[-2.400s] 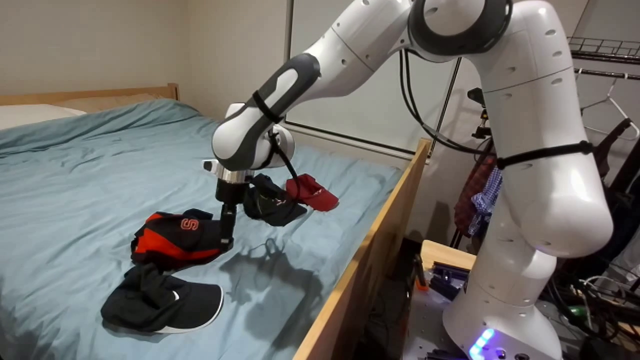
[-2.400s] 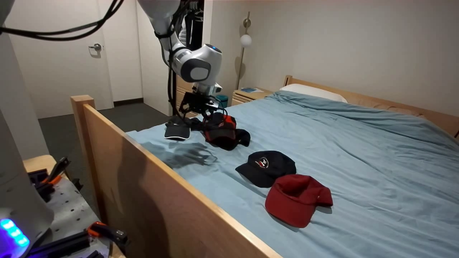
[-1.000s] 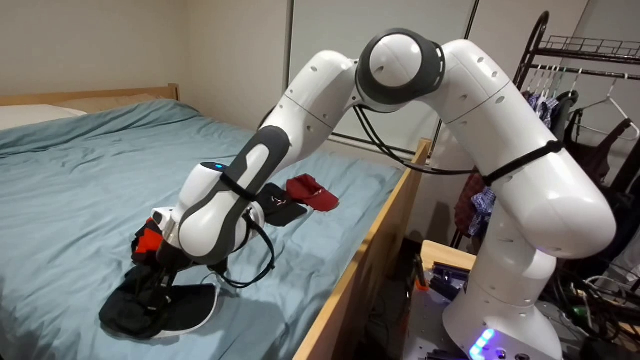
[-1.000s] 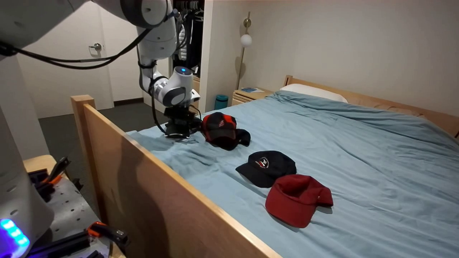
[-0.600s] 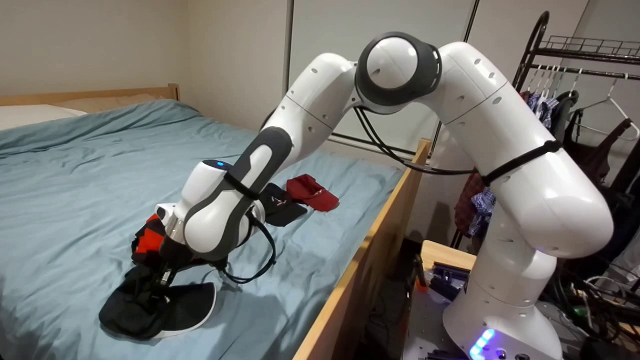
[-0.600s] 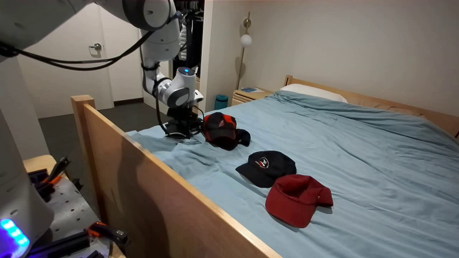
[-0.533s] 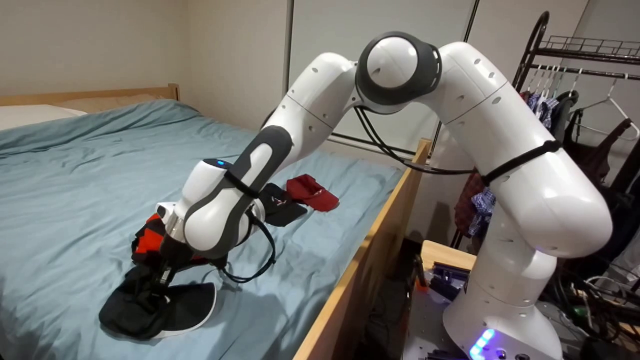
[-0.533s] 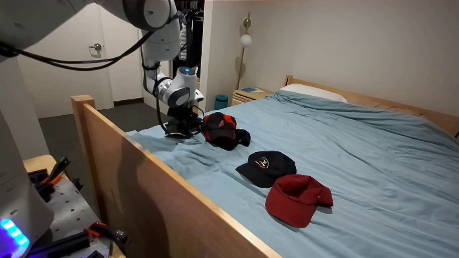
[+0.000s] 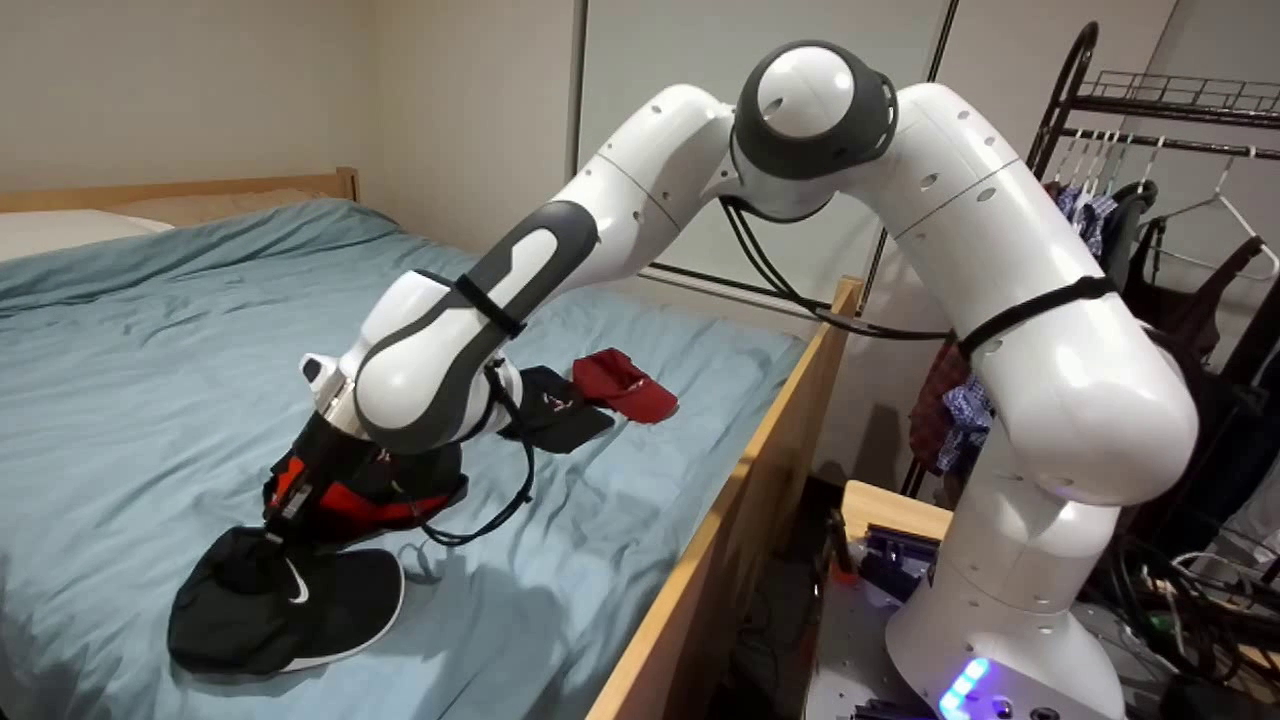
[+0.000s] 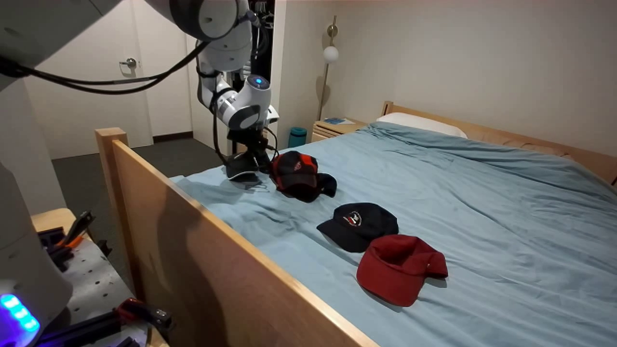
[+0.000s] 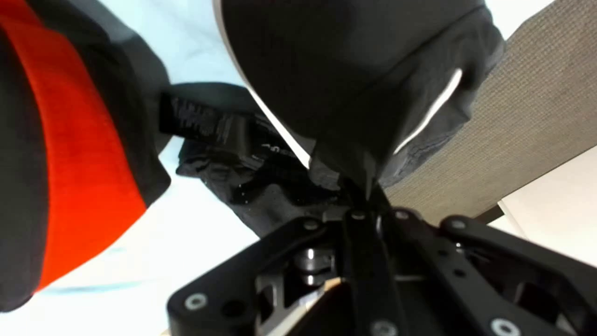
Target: Move the caps to the right
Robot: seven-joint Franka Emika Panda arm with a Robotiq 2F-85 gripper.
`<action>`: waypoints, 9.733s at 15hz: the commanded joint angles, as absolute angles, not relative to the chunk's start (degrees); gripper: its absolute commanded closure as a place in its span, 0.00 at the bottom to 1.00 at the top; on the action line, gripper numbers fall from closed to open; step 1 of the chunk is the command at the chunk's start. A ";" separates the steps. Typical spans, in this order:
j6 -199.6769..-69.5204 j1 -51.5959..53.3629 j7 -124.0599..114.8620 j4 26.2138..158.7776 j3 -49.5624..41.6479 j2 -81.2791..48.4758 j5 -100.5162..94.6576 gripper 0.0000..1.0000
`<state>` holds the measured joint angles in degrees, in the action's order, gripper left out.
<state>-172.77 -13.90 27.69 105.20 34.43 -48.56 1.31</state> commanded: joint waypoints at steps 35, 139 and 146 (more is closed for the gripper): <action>-166.99 -55.54 25.05 106.20 31.93 -45.70 8.25 0.95; -197.92 -83.50 -7.59 100.28 51.63 -65.78 -6.02 0.95; -197.79 -87.48 -13.73 119.21 56.74 -64.78 -4.18 0.95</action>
